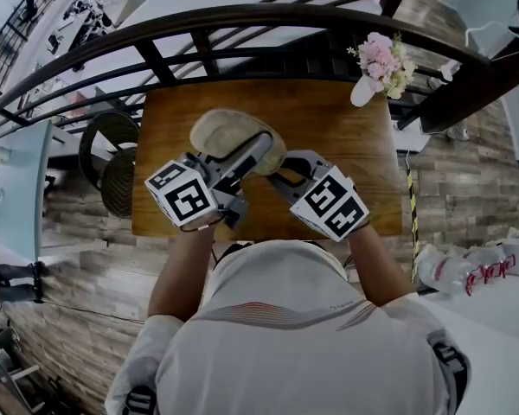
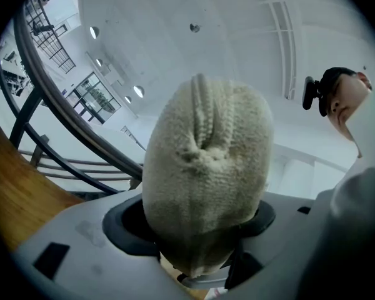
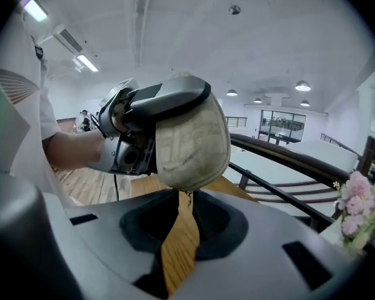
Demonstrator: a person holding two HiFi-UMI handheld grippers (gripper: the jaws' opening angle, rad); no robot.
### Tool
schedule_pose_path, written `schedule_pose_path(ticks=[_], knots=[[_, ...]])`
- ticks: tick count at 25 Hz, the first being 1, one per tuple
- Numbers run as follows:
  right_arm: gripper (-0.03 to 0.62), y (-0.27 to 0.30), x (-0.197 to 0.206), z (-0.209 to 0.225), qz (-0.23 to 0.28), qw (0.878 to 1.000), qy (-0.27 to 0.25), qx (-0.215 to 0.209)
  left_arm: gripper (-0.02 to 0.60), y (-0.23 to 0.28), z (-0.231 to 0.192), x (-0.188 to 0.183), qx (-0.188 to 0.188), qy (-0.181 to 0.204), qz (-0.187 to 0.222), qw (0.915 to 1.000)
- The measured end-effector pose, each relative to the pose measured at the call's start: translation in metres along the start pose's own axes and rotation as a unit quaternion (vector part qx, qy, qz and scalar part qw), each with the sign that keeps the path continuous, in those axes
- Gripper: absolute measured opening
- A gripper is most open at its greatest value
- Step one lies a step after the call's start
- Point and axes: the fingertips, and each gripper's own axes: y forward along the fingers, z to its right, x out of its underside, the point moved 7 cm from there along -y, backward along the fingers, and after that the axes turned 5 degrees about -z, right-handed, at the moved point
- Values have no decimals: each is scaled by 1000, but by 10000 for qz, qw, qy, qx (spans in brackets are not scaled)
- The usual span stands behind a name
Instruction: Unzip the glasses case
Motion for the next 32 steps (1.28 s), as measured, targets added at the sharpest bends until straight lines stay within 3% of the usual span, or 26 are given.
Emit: schedule_pose_path(ticks=[2, 6, 14, 22, 28, 32], knots=[[82, 0, 1, 0, -30, 9998, -150, 142, 318, 1, 1, 1, 21, -18, -12, 10000], [55, 1, 3, 0, -89, 9988, -417, 250, 318, 1, -1, 2, 20, -65, -22, 10000], [50, 4, 17, 5, -284, 9952, -727, 584, 293, 3, 2, 11, -291, 378, -323, 9983], [49, 1, 20, 8, -322, 9924, -776, 898, 288, 2, 2, 17, -303, 423, -412, 9978], [50, -8, 22, 19, -408, 9826, -1218, 1345, 287, 2, 6, 28, -239, 681, -773, 9944], [51, -12, 22, 15, -512, 9692, -1734, 1672, 287, 1, 7, 38, -88, 796, -1088, 9908]])
